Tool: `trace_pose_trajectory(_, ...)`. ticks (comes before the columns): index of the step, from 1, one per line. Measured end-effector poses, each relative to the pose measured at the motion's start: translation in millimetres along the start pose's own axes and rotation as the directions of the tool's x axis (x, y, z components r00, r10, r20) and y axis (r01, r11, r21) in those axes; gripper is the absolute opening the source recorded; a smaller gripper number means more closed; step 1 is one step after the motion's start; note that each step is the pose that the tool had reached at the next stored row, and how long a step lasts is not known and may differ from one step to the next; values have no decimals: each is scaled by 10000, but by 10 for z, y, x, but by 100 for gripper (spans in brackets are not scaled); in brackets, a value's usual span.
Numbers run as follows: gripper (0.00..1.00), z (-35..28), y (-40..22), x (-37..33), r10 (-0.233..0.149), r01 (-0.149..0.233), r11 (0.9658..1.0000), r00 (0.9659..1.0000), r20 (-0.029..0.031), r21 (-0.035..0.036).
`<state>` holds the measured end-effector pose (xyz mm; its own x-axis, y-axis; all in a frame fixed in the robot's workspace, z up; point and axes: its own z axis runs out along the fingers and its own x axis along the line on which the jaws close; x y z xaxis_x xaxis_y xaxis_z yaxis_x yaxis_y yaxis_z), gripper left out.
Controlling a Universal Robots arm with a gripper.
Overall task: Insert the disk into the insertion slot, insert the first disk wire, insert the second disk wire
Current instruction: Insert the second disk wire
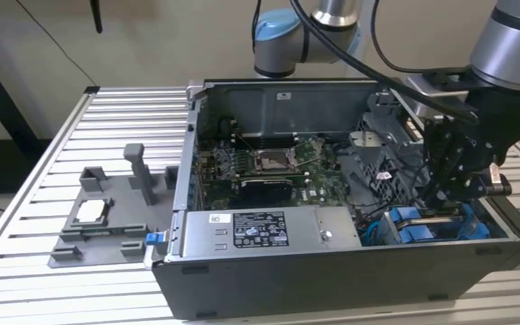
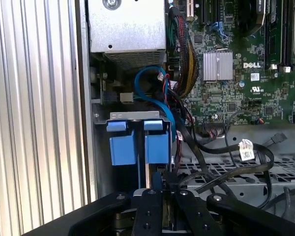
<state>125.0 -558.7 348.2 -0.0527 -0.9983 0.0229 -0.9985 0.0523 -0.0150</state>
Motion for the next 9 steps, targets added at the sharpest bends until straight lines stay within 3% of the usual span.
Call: trace_pose_trajectory(9, 16, 19, -1, -27, -1, 1, 10000, 10000, 0, 7)
